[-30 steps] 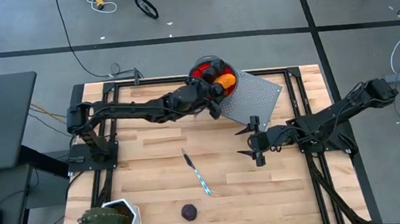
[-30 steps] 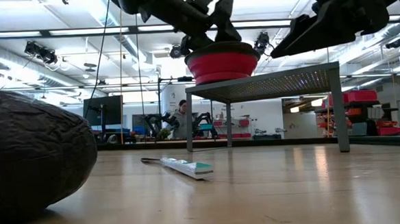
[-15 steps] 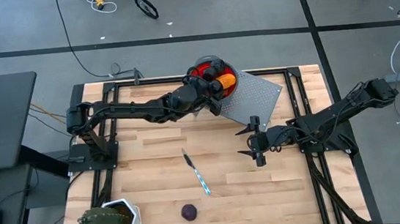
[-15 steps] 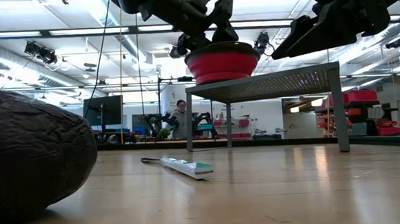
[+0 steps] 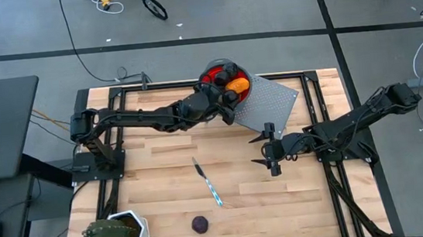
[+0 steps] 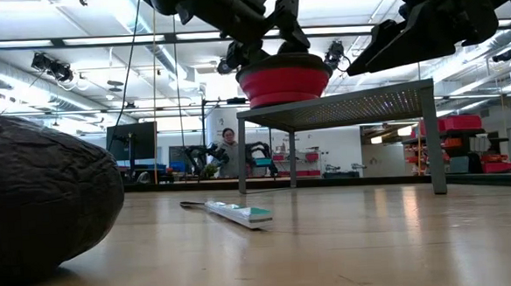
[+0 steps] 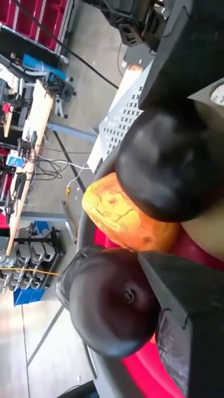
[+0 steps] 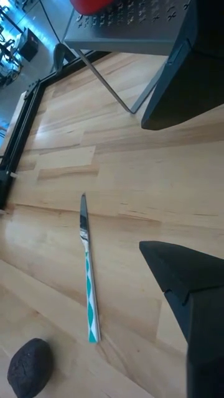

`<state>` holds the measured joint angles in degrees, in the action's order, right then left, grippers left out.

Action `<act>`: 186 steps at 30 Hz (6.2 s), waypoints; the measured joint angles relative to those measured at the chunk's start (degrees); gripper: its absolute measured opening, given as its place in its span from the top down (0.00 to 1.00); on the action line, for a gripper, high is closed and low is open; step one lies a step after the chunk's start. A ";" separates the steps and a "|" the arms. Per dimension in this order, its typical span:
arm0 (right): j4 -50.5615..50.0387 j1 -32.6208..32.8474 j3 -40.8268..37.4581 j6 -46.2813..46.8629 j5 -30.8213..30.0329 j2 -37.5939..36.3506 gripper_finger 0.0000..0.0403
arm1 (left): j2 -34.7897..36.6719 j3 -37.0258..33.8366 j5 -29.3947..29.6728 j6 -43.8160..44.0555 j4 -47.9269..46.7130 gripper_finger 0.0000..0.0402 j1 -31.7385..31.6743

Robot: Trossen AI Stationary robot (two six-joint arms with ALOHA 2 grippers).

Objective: Pick & Place Fruit
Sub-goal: Put the mangosteen into the red strainer bowl

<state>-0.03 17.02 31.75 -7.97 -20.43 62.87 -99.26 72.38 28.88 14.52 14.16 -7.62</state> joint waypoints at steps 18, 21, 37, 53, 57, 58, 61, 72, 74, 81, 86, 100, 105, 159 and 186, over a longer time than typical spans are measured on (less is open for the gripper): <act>-1.07 0.00 0.00 0.81 0.07 0.00 0.21 | 4.24 6.32 1.48 -5.24 -9.70 0.01 2.34; -1.07 0.00 0.00 1.07 0.09 0.00 0.21 | 5.85 8.27 -0.40 -4.23 -19.44 0.01 3.69; 0.69 0.00 -0.61 1.07 0.09 0.00 0.21 | 6.88 10.47 -17.18 4.31 -41.38 0.01 26.34; 2.93 0.00 -0.59 1.05 1.55 0.00 0.21 | -3.05 5.23 -14.22 13.53 -40.38 0.01 39.72; 2.82 0.00 -0.59 1.05 1.55 0.00 0.21 | -6.10 5.33 -18.67 17.04 -39.80 0.01 40.15; 2.69 0.00 -0.59 1.06 1.55 0.00 0.21 | -6.94 5.33 -19.65 18.33 -39.61 0.01 40.20; 2.67 0.00 -0.59 1.05 1.54 0.00 0.21 | -8.93 5.30 -23.28 22.23 -39.68 0.01 40.36; 2.58 0.00 -0.59 1.05 1.53 0.00 0.21 | -10.03 5.03 -27.02 23.96 -41.05 0.01 41.61; 2.42 0.00 -0.59 1.04 1.53 0.00 0.21 | -10.68 5.01 -27.04 23.78 -42.68 0.01 42.01; 1.55 0.00 -0.55 0.90 1.51 0.00 0.21 | -12.36 5.07 -26.98 24.16 -43.25 0.01 42.96; 1.51 0.00 -0.55 0.99 1.48 0.00 0.21 | -13.64 5.07 -24.82 23.19 -44.38 0.01 43.39; 1.51 0.00 -0.55 1.06 1.46 0.00 0.21 | -16.04 4.97 -24.57 20.09 -45.69 0.02 43.89; 1.51 0.00 -0.55 1.05 1.46 0.00 0.21 | -16.04 4.96 -24.45 19.35 -46.47 0.07 43.87; 0.20 0.00 -0.55 1.05 1.49 0.00 0.21 | -0.49 22.65 4.08 -4.19 -60.26 0.32 23.12; -1.27 -0.09 -0.55 0.44 1.44 0.00 0.21 | -0.24 22.69 3.73 -14.58 -47.67 0.30 -0.11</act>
<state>-1.30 16.93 31.20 -7.53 -18.98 62.87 -99.50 95.07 32.61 -0.05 -33.51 -7.72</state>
